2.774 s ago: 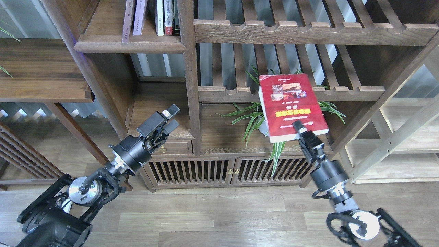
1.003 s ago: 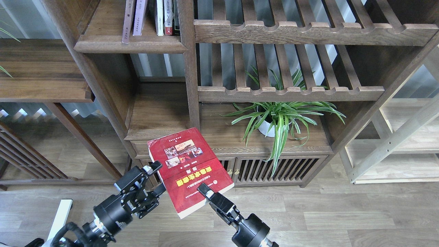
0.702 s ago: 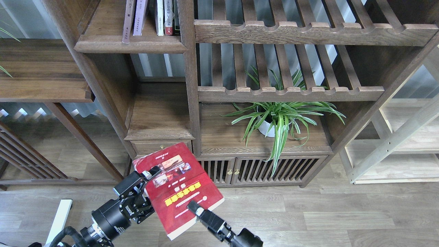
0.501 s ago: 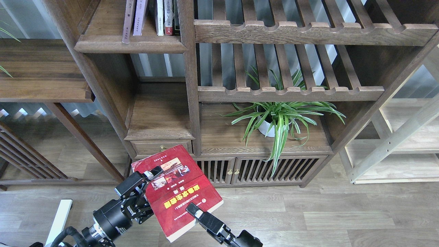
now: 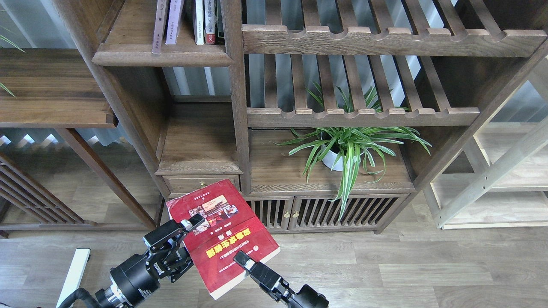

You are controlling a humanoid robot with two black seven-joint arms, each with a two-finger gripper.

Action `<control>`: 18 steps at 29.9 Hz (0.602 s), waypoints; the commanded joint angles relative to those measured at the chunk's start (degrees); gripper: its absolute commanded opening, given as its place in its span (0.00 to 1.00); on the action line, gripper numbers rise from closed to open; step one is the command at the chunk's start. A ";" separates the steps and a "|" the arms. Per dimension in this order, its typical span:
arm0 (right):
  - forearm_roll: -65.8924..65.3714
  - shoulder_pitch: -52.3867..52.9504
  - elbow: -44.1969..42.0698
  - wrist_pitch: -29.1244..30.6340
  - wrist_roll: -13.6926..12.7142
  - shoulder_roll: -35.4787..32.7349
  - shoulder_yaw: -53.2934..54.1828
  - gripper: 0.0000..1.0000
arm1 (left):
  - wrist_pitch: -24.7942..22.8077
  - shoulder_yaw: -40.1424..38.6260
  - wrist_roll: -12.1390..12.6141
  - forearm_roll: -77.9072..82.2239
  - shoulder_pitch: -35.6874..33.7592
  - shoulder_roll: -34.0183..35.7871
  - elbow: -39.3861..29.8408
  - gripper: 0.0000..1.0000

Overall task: Organize books on shelf
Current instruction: 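Grasp the red book with the left gripper and release the right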

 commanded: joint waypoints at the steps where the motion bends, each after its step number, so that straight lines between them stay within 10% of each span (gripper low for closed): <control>1: 0.00 0.01 0.00 0.00 0.00 0.00 -0.14 0.04 | 0.00 0.68 0.00 -0.01 0.08 0.25 -0.04 0.46; 18: 0.09 0.10 -0.62 0.00 0.09 0.00 -0.32 0.04 | 0.00 2.01 0.00 0.08 -0.01 0.42 -0.13 0.19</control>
